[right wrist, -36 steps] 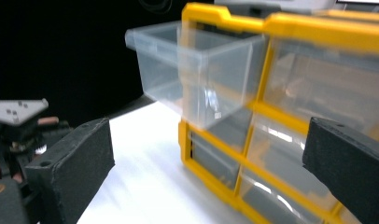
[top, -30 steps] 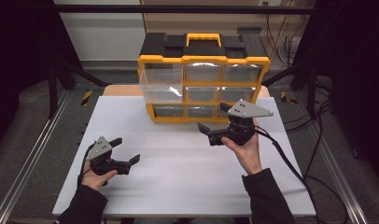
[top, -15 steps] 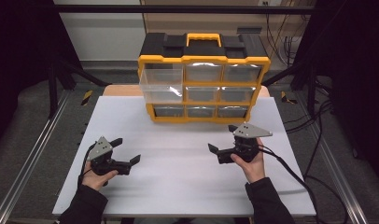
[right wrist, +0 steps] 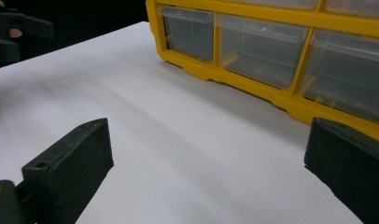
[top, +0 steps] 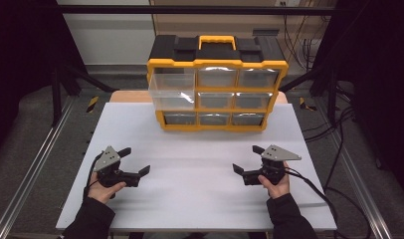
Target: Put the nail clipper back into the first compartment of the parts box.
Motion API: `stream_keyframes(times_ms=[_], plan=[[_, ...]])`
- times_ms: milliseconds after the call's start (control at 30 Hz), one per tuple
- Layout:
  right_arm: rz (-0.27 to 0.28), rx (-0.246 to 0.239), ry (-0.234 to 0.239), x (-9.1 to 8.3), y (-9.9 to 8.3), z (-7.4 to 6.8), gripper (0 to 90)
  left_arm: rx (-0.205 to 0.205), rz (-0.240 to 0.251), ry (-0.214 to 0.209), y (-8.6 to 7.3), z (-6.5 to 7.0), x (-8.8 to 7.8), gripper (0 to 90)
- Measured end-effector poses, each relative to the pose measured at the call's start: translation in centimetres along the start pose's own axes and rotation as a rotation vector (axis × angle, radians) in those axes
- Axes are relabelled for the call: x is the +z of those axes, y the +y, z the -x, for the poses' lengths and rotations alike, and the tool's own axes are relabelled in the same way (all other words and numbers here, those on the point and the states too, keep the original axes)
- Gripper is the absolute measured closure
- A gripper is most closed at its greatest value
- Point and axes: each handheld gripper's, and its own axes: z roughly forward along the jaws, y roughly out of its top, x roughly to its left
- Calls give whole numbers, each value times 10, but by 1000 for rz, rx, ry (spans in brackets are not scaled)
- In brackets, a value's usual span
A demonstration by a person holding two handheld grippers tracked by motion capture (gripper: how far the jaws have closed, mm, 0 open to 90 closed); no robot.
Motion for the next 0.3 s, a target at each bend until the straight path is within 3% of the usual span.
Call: stream_keyframes(times_ms=[300], plan=[[12, 13, 9, -10, -13, 10, 19, 1, 4, 1, 0, 0, -1, 4]])
